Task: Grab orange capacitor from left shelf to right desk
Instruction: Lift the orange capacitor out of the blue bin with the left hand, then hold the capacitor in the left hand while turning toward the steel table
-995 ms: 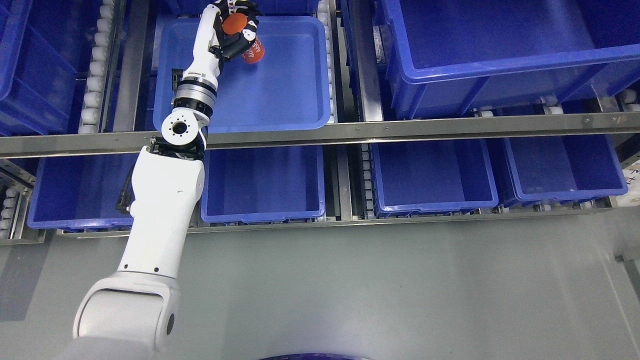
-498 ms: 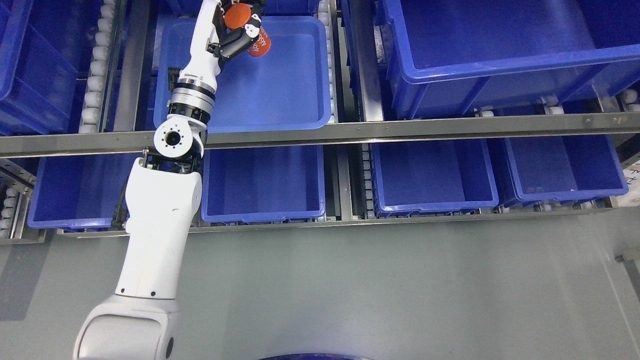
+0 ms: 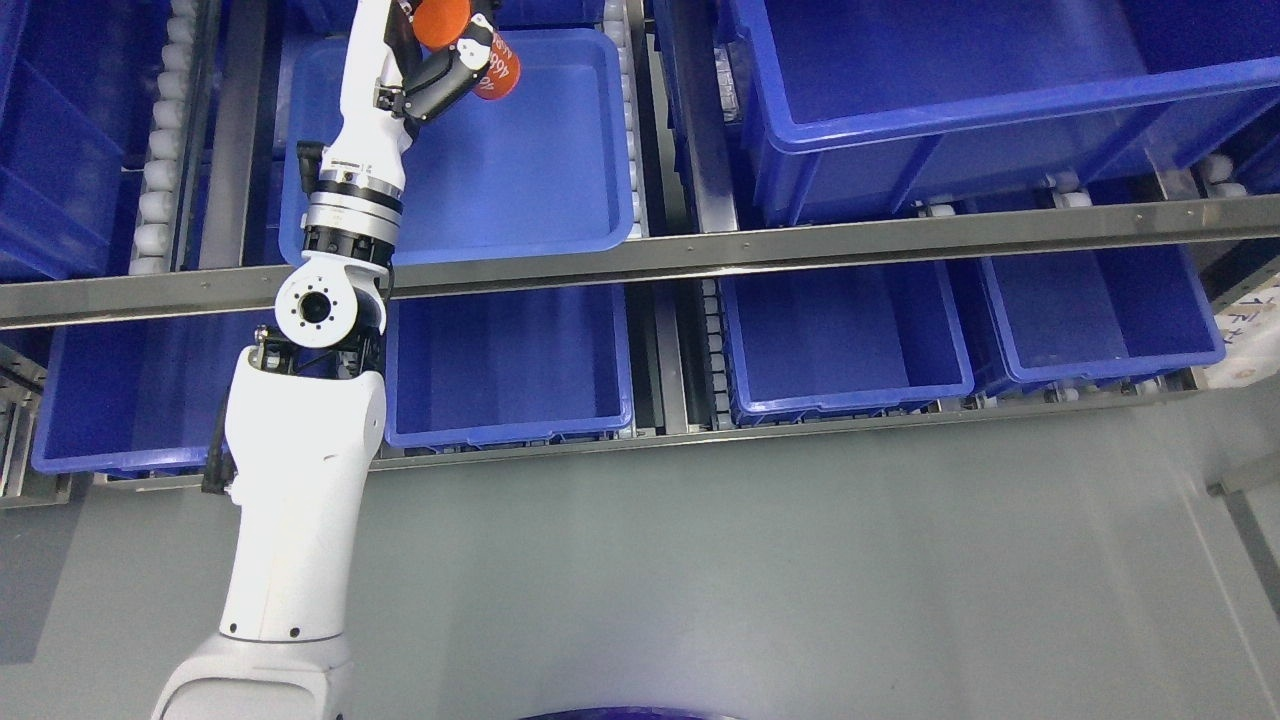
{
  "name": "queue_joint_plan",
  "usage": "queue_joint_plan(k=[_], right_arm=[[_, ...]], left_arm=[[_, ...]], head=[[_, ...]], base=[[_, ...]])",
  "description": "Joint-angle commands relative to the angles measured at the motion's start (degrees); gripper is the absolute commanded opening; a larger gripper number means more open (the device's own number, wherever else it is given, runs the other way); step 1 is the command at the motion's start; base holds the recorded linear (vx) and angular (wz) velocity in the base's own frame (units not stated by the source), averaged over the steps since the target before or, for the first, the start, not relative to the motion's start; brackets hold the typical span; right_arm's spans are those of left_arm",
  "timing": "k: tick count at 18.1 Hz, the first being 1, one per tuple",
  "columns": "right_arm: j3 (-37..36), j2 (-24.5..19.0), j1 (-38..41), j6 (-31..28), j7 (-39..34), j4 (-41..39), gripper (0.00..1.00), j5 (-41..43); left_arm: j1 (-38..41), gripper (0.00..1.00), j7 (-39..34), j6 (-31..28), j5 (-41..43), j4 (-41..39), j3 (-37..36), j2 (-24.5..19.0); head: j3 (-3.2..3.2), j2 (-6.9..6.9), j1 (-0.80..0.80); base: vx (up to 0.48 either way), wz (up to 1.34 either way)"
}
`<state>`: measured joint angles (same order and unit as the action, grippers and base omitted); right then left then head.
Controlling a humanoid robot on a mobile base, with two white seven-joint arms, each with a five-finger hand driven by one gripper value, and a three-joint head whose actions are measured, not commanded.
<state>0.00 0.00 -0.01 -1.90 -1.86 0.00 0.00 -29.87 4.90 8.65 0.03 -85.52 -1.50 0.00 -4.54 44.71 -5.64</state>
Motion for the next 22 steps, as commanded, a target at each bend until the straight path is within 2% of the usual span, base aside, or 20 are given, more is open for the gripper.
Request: queue_joint_plan(k=[1,8,13,22], right_arm=[[-0.6,1.0,0.7,-0.2,0.0,-1.9,1.00,-0.4],[-0.6,1.0,0.7,-0.2,0.0,-1.9,1.00,-0.4],[-0.6,1.0,0.7,-0.3,0.0,-1.9,1.00,-0.4],[-0.6,1.0,0.7,-0.2,0.0,-1.9,1.00,-0.4]], left_arm=[[1.0,0.01,0.0,2.2,-1.8,-9.1,0.9,-1.0],[-1.0,0.01,0.0,4.4,-2.1,-9.1,1.6,-1.0],[-2.2,0.01,-0.1,5.2,-3.5,-9.1,-1.4,-1.0],[-2.2,0.01,-0.1,4.7,-7.2,-9.1,-4.6,-1.0]], head=[[0.00,0.00,0.00],[0.00,0.00,0.00],[0.00,0.00,0.00],[0.00,0.00,0.00]], base=[[-0.041,-0.18],[-0.033,-0.25],[-0.023,-0.39],[-0.004,-0.82]])
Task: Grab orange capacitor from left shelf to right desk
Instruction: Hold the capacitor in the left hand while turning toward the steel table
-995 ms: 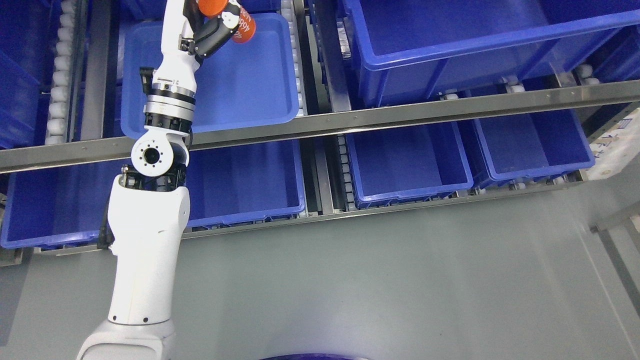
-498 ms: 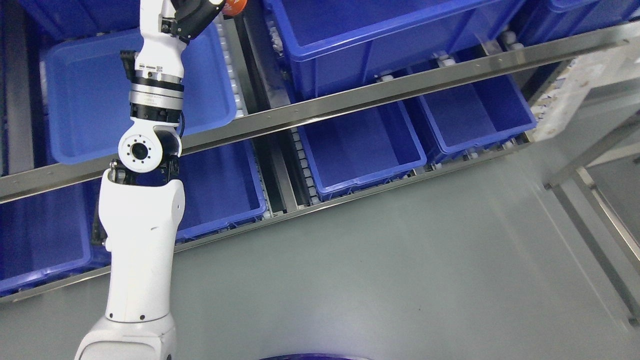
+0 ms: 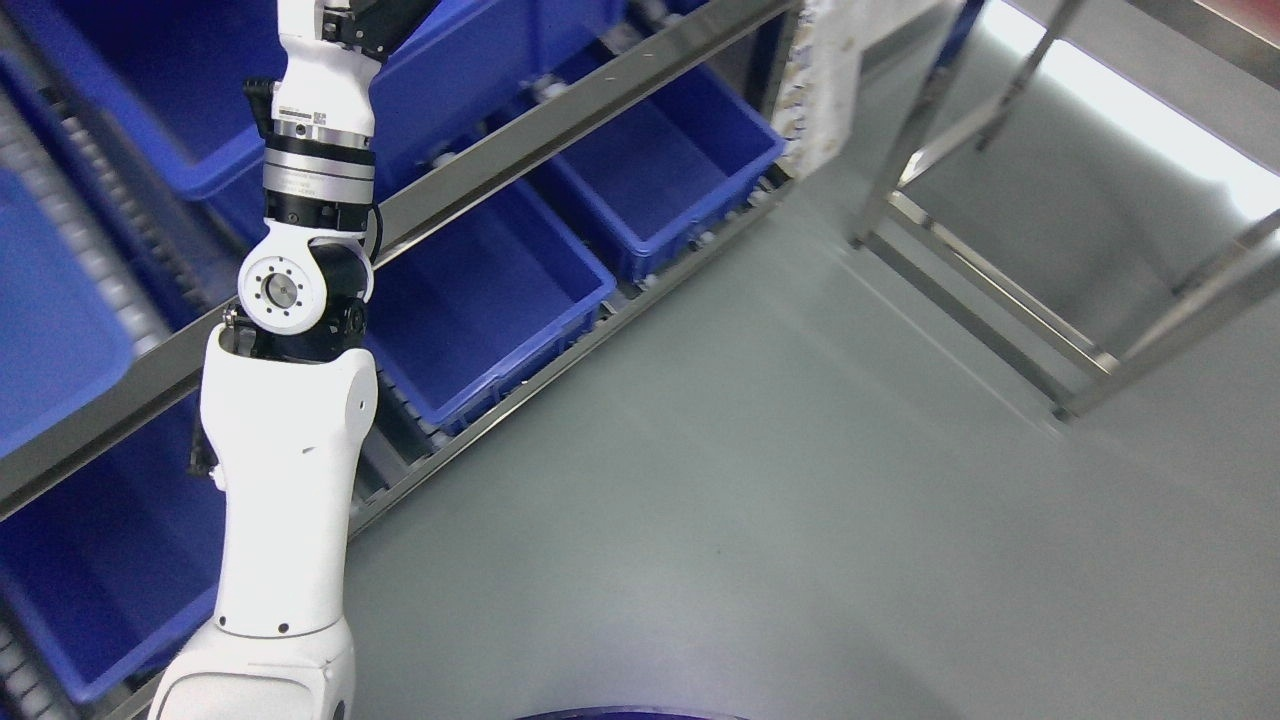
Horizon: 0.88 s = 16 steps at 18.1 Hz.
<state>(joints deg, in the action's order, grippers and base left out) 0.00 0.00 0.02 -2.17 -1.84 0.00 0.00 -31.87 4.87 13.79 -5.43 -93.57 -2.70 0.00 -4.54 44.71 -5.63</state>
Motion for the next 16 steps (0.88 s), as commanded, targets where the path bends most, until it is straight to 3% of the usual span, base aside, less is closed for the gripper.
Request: queue_joint_plan(k=[1,8,16], right_arm=[[-0.6,1.0,0.7,0.1,0.0,-1.9,1.00,-0.3],[-0.6,1.0,0.7,0.0,0.0,-1.9,1.00,-0.3],[-0.6,1.0,0.7,0.0,0.0,-1.9,1.00,-0.4]], left_arm=[[-0.1,0.01,0.0,-0.4,-1.8,-0.9,-4.3,-1.0],[-0.1,0.01,-0.2,-0.6,-4.0,-0.7,-8.4,-1.0],[-0.2,0.01,-0.4,-3.2,-5.5,-0.4,-11.5,-1.0]], head=[[0.00,0.00,0.00],[0.00,0.00,0.00],[0.00,0.01,0.00]], base=[[0.041,-1.17],[0.114,-0.85],[0.271,-0.42]])
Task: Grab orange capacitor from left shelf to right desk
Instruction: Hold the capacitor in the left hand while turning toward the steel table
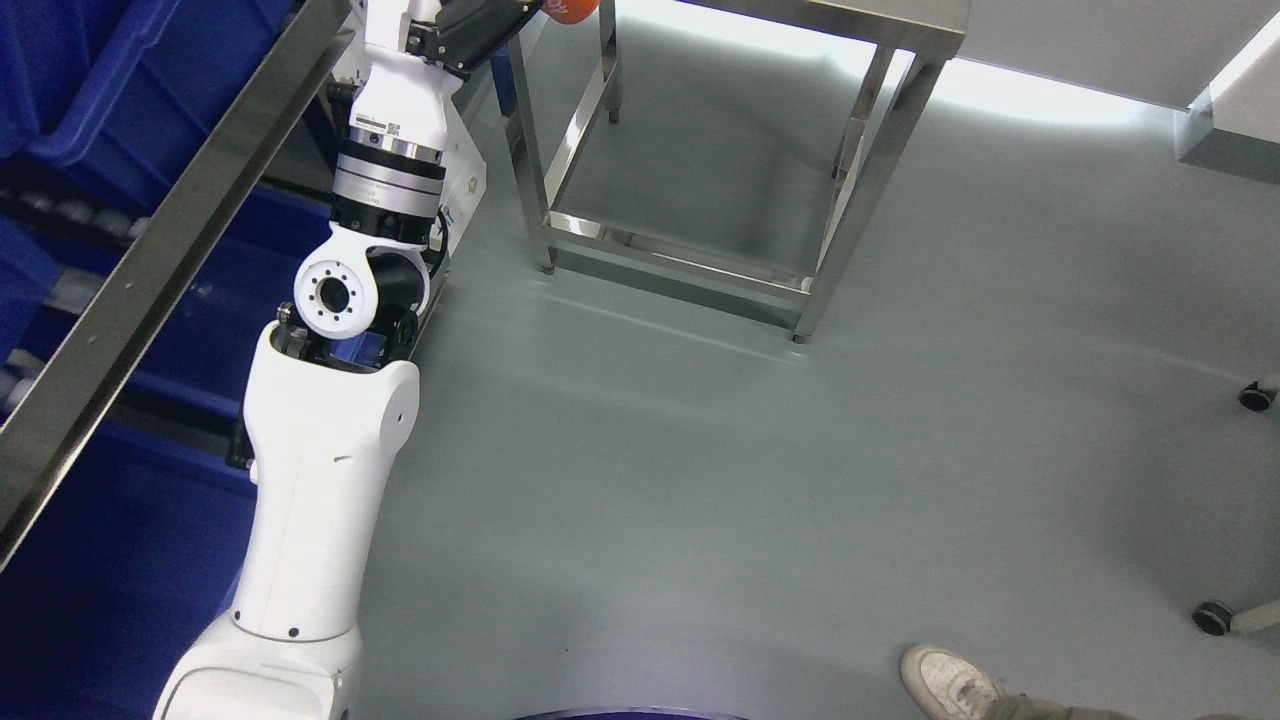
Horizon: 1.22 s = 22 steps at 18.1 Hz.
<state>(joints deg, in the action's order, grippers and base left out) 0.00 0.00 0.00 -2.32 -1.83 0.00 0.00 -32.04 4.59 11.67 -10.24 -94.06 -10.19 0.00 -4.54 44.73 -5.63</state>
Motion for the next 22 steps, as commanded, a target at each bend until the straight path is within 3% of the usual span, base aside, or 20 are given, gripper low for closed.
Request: queue_joint_plan(k=[1,13,19,22], right_arm=[[-0.6,1.0,0.7,0.1,0.0,-1.9,1.00,-0.3],[-0.6,1.0,0.7,0.1,0.0,-1.9,1.00,-0.4],[-0.6,1.0,0.7,0.2,0.0,-1.9,1.00,-0.3],[-0.6,1.0,0.7,0.1,0.0,-1.9,1.00,-0.3]], left_arm=[[0.0,0.01,-0.1,-1.3,-0.7,0.1,-4.0,-1.0],[0.0,0.01,-0.2,-1.6,-0.7,0.5,-4.4,-1.0],[-0.3,0.02,-0.5,-9.6,0.5,0.7,-6.5,-1.0],[-2.2,0.02,-0.5,-10.0,2.2,2.3,-7.8,-1.0]], head=[[0.00,0.00,0.00],[0.00,0.00,0.00],[0.00,0.00,0.00],[0.00,0.00,0.00]], base=[[0.314,-0.23],[0.397,-0.12],[0.412,0.02],[0.372,0.00]])
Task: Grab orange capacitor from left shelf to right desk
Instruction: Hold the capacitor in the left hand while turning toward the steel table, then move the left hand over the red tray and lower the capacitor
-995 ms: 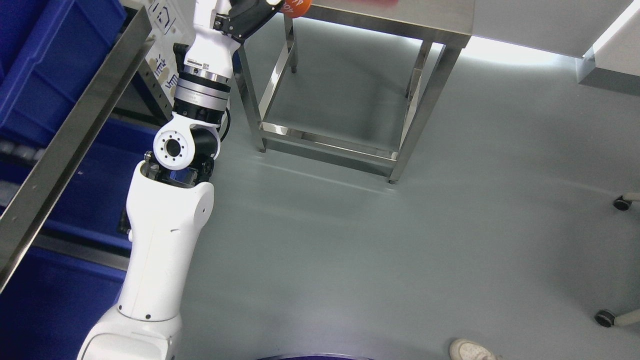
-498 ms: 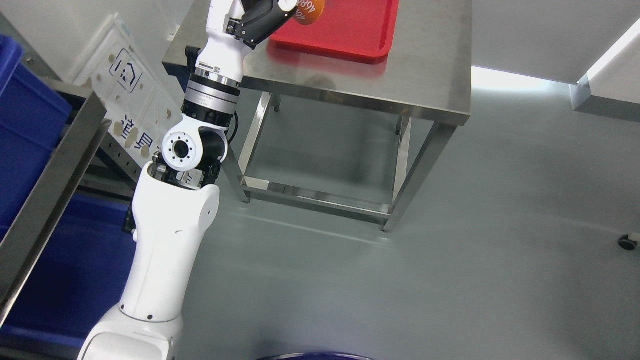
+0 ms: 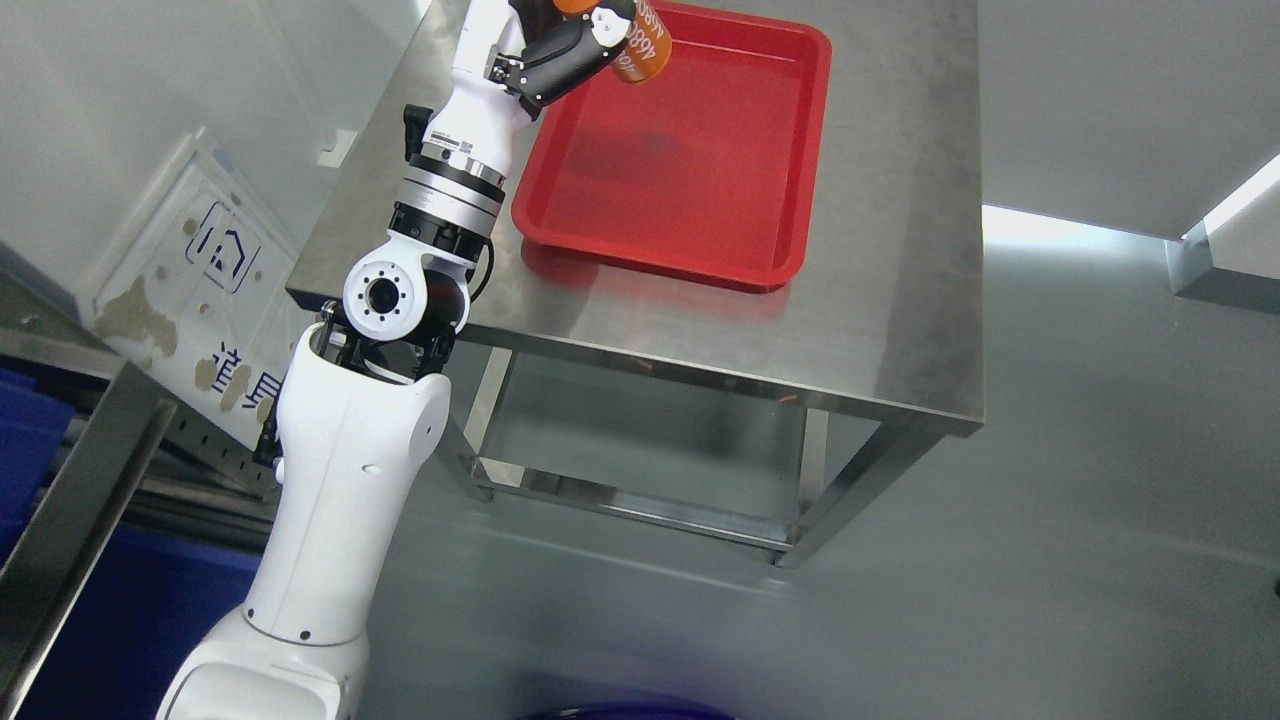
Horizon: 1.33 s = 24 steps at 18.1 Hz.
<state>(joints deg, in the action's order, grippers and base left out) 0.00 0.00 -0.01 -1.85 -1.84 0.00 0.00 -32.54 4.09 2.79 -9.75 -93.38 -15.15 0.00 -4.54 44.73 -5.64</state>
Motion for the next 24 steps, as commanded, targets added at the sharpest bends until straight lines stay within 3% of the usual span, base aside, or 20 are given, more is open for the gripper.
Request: queue_joint_plan(k=[1,10,14,16,24], right_arm=[[-0.6,1.0,0.7,-0.3,0.0,-1.9,1.00,-0.4],[-0.6,1.0,0.7,-0.3,0.0,-1.9,1.00,-0.3],[-0.6,1.0,0.7,-0.3,0.0,-1.9,1.00,-0.3],[-0.6,1.0,0.7,-0.3,0.0,-1.9,1.00,-0.3],[-0.6,1.0,0.7,-0.3,0.0,-1.9,1.00,-0.3]], left_arm=[[-2.3,0.02,0.0,-1.3,1.8,1.6,-2.9,-1.0],[-5.3,0.02,0.2,-6.5,1.9,2.3,-4.8,-1.0],[-4.3,0.02,1.2,-6.5,1.9,2.3,-0.9,-1.0],[-2.7,0.02,2.0,-6.4,1.9,2.3,-0.6,-2.8],[0.3,0.03,2.2,-6.5,2.3,2.1,-0.8,-3.4]], head=[[0.00,0.00,0.00],[0.00,0.00,0.00],[0.00,0.00,0.00],[0.00,0.00,0.00],[0.00,0.00,0.00]], base=[[0.334,-0.03],[0.212,-0.09],[0.029,0.02],[-0.009,-0.04],[-0.007,0.01]])
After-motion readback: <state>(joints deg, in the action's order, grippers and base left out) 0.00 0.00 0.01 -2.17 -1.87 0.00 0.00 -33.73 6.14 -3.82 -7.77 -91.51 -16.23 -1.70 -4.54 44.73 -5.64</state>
